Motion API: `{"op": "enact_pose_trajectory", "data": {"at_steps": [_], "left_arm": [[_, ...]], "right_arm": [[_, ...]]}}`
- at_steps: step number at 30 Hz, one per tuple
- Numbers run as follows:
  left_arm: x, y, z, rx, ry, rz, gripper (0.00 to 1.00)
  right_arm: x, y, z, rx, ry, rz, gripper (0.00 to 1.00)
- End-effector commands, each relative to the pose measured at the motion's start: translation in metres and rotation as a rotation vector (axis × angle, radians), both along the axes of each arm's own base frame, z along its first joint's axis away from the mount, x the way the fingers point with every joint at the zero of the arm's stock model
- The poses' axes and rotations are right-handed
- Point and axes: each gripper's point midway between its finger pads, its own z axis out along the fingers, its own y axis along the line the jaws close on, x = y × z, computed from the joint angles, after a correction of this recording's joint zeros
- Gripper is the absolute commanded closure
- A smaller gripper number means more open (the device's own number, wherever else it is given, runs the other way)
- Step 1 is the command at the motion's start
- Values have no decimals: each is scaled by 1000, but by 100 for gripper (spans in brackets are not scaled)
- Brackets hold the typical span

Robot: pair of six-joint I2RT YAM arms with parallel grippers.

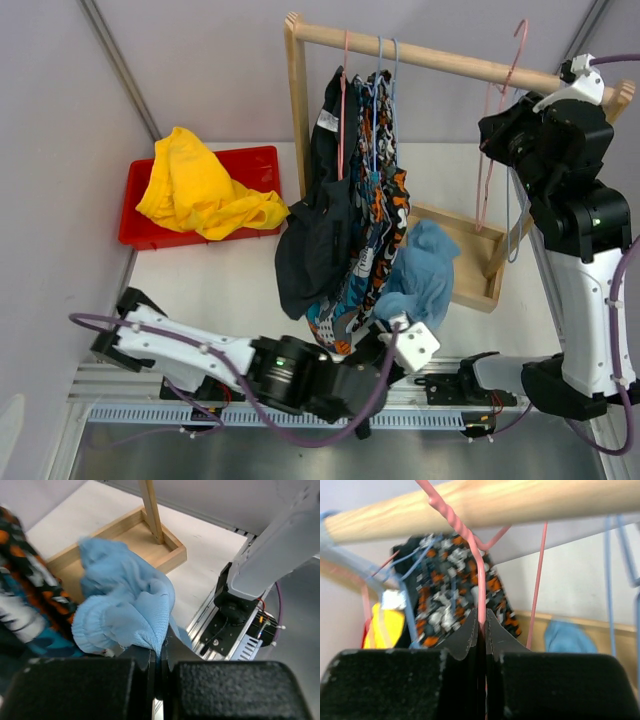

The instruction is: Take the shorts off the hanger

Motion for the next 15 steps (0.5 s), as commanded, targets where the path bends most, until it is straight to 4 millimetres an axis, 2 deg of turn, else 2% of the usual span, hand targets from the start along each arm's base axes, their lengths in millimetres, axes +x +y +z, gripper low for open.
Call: {"op": "enact_pose_trajectory", "data": {"at_steps": [1,2,4,5,6,7,8,9,10,12,13,14,15], "left_arm": [[18,68,98,-117,-11,102,100],[20,78,105,-101,-29,117,100],[28,108,142,-97,-74,177,100],[30,116,150,-90,-92,191,100],[33,130,173,-123,-101,219,100],[35,137,180,-86,-152,230,100],[41,150,203,-134,-144,255,100],[45,161,211,-117,-181,306,100],[49,169,228,-118,-215,339,100],[56,181,235,-89,-257,402,100],[70,211,267,-207,-190,459,100],[68,207,248,-157,-241,462,100],[75,221,252,-182,-228,487,100]], "right_arm": [[14,-21,6,16,-47,-35,100],[16,-17,-1,26,-32,-1,100],[21,-19,-14,37,-12,2,100],[18,-18,-28,44,11,10,100],[17,-19,-30,49,6,11,100],[16,-19,-34,52,11,11,100],[8,-20,-34,56,2,17,100],[8,-21,-43,52,21,17,100],[6,-21,-47,52,28,18,100],[-3,-23,-52,49,34,21,100],[-5,-23,-54,49,37,24,100],[-12,-23,-54,49,34,30,100],[-13,-23,-58,47,42,34,99]]}}
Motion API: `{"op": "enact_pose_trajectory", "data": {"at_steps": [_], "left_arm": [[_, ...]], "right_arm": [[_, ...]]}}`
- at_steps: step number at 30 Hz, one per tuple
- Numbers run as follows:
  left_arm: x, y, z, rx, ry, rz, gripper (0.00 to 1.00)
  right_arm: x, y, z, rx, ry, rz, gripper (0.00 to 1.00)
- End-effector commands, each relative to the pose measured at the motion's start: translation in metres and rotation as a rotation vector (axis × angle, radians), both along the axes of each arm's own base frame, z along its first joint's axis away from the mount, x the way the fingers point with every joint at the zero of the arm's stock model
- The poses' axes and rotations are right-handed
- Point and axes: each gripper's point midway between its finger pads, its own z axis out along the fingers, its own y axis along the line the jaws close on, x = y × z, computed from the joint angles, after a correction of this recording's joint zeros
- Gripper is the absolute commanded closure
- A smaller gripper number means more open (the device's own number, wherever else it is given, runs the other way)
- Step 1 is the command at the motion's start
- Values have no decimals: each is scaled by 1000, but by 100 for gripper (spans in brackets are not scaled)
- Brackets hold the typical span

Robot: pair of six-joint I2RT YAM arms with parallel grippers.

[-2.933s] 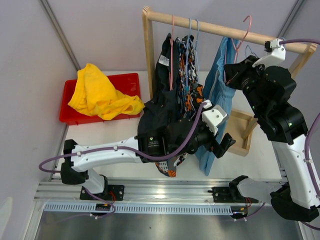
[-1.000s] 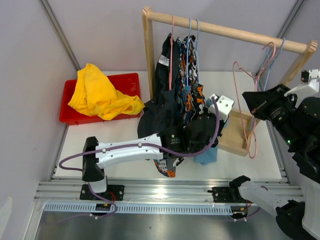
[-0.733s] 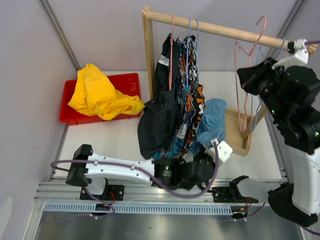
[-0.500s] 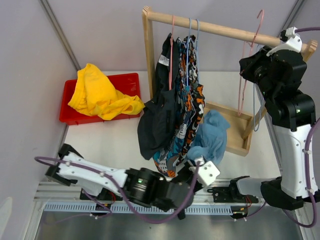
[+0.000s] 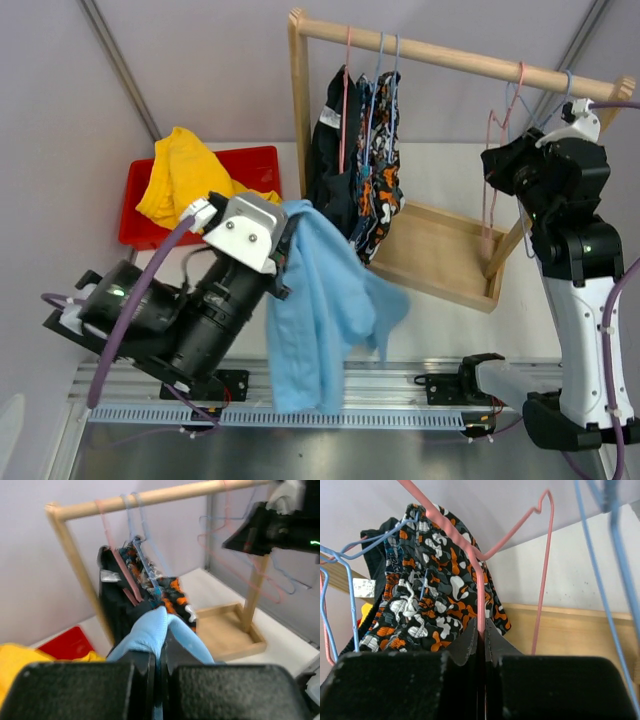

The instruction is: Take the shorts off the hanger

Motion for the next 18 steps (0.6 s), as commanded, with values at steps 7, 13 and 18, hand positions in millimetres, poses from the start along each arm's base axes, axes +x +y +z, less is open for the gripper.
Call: {"op": "enact_pose_trajectory", "data": {"at_steps": [7,13,18], "left_arm": [[45,94,37,-4,-46,234,100],[78,146,72,-156,-99,333,100],[105,178,80,-172,-172,434,100]], "right_arm": [[-34,-2,-8,-2,-15,25,1],[-42,2,-24,6,1,55,1],[-45,16,-37,11,12,136,1]]}}
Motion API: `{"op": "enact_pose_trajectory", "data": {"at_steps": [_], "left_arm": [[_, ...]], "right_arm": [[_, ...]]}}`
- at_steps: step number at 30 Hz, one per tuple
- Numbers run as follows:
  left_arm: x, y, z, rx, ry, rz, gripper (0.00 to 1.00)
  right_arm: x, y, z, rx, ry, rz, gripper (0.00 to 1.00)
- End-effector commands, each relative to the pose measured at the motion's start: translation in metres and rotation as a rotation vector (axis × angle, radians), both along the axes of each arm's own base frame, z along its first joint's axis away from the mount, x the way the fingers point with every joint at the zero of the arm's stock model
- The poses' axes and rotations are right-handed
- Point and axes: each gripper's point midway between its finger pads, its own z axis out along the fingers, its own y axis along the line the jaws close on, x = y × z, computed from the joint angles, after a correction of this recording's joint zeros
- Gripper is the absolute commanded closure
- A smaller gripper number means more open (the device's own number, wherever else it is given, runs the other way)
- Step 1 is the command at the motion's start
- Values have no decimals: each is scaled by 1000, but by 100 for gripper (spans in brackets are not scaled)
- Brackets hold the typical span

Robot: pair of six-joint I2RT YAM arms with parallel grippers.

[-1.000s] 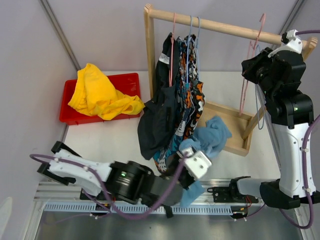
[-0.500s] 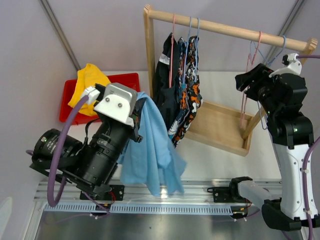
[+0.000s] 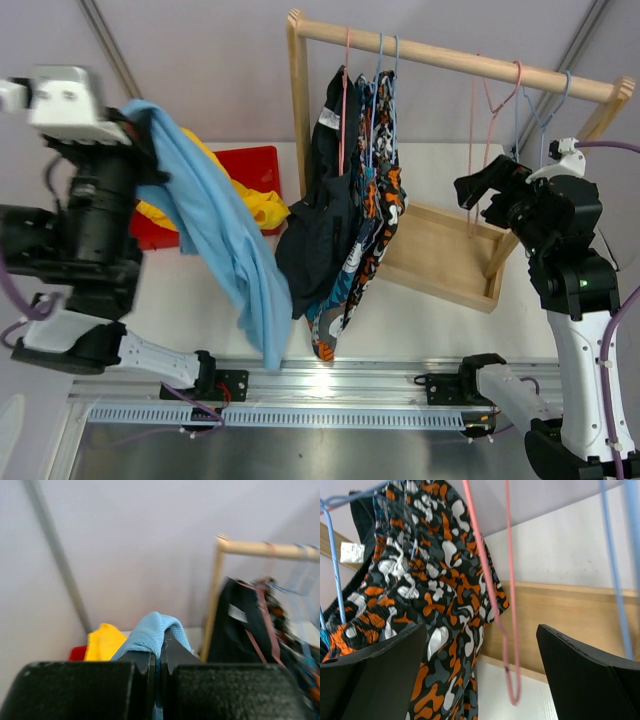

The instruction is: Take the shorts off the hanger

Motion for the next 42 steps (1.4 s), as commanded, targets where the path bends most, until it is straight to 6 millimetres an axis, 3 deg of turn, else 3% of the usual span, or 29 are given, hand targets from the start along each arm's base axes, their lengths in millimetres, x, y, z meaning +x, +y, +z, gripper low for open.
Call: {"op": "enact_pose_trajectory", "data": {"at_steps": [1,5,6,7,8,9,11,13,14,15,16,17,18,19,20,22,23,25,28,29,32,33,34,35,36,37,38,40,42], "left_arm": [[13,11,14,28,-116,-14,100],[43,5,-6,231,-94,126,100],[46,11,1,145,-103,118,100],[55,-1,-8,235,-95,58,100],[79,8,-15,257,-63,122,100],[82,17,-5,171,-73,119,100],[101,42,3,176,-79,183,100],[123,45,1,131,-77,194,100],[134,55,6,122,-90,191,100],[164,46,-14,91,-25,162,100],[173,51,-11,60,-29,152,100],[192,68,-20,44,-3,182,100],[208,62,-27,-3,14,126,100],[236,66,-45,-15,58,129,100],[245,87,-45,-45,52,164,100],[263,96,-53,-105,62,152,100],[278,110,-65,-113,89,177,100],[295,115,-91,-129,157,181,100],[326,120,-153,-117,299,210,100],[340,121,-193,-112,383,223,100],[350,125,-228,-109,430,244,100],[355,125,-258,-109,478,247,100],[357,125,-266,-114,488,248,99],[358,124,-282,-130,517,251,94],[360,135,-298,-149,554,277,83],[361,139,-307,-166,580,286,26],[360,138,-313,-179,603,289,4],[352,138,-331,-211,676,313,1],[341,136,-325,-234,669,310,1]], "right_arm": [[-3,12,3,10,-33,77,1],[-3,26,-3,24,-43,155,1],[-2,27,-8,25,-34,161,1],[-2,28,-10,26,-30,167,1],[-2,29,-12,27,-27,172,1],[-2,29,-14,25,-24,171,1],[-2,29,-21,22,-16,174,1],[-2,30,-28,21,-2,179,1],[-1,30,-29,25,-3,180,0],[-1,31,-32,25,0,184,0],[-1,32,-34,28,2,190,1],[-1,34,-39,32,12,200,0],[-2,35,-40,30,14,205,1],[-3,36,-42,27,20,213,1],[-5,36,-46,21,25,219,1],[-10,39,-47,11,20,250,1],[-15,41,-43,6,-3,267,1],[-22,49,-34,2,-56,326,1],[-38,57,2,16,-178,390,1],[-42,61,12,19,-207,414,1],[-63,74,59,46,-328,515,1],[-66,78,68,53,-349,542,1],[-76,83,91,61,-407,585,0],[-80,86,100,65,-429,604,1],[-74,88,106,72,-430,618,1],[-74,91,113,80,-441,637,1],[-78,91,131,78,-477,639,0],[-63,96,141,89,-478,650,1],[-55,98,152,108,-496,650,1]]}}
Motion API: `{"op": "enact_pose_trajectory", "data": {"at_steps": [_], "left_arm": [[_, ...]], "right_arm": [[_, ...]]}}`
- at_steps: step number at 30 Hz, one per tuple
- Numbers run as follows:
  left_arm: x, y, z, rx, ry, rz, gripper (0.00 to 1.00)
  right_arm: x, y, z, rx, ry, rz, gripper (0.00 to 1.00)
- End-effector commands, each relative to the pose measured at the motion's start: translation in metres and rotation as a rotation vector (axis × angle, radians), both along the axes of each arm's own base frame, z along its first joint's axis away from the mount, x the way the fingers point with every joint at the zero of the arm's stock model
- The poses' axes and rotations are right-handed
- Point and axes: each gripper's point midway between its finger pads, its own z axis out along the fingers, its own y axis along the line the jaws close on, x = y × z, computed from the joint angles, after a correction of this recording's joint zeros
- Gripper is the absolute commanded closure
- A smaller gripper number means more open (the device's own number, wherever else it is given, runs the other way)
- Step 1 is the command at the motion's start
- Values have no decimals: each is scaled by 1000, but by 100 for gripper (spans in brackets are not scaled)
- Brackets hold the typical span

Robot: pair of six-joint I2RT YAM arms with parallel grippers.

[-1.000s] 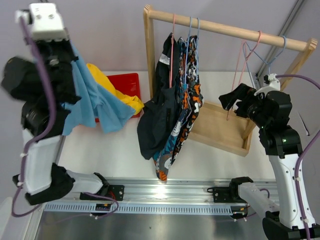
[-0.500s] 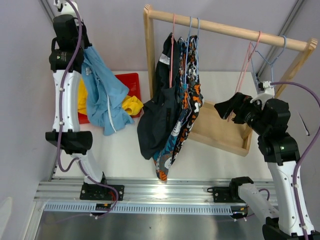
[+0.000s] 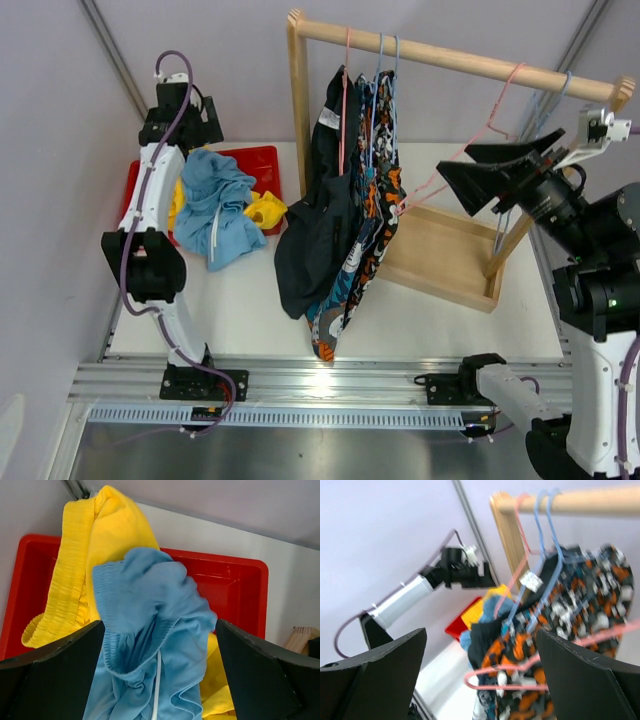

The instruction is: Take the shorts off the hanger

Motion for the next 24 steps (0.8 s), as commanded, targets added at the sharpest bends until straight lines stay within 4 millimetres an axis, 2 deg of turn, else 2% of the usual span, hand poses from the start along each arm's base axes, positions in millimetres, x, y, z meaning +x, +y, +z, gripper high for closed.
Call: {"op": "enact_pose_trajectory", "data": {"at_steps": [1,3,4,5,6,7,8,9,11,12,13,14,15,16,19,21,22,23,24], "left_arm": [[-29,-3,49,-77,-120,28,1],[-50,-9,39,-101,-115,9,1],[-70,-14,69,-106,-188,-16,1],[-81,-17,62,-116,-180,-24,1],[-92,-23,55,-135,-179,-54,1],[-102,-29,62,-142,-202,-84,1],[-122,-34,84,-153,-265,-104,1],[-134,-38,57,-167,-213,-115,1],[-163,-50,59,-191,-243,-161,1],[-172,-52,44,-199,-222,-169,1],[-181,-67,45,-209,-232,-217,1],[-190,-71,34,-217,-215,-225,1],[-203,-74,43,-217,-250,-239,1],[-211,-78,29,-223,-223,-247,1],[-233,-82,25,-231,-241,-264,1],[-244,-82,31,-232,-277,-277,1],[-248,-82,21,-231,-259,-276,1],[-251,-83,20,-232,-260,-281,1],[-253,-83,17,-230,-257,-283,1]], "right_arm": [[28,15,14,31,-1,64,1],[39,20,19,29,4,50,1],[45,23,20,23,9,45,1],[58,33,12,-2,35,55,1],[61,33,22,1,17,26,1],[64,37,21,-8,24,24,1],[73,42,18,-17,29,19,1],[75,48,17,-20,26,12,1],[88,56,13,-25,33,0,1],[94,59,10,-29,38,-19,1],[99,60,9,-33,44,-31,2],[104,62,5,-44,54,-41,3],[115,63,-1,-55,71,-73,4],[117,65,-5,-72,75,-83,4],[127,67,-17,-98,98,-126,7],[134,66,-27,-109,112,-156,9],[134,67,-31,-112,116,-161,10],[138,69,-44,-124,137,-168,11],[141,67,-48,-127,141,-189,14]]}}
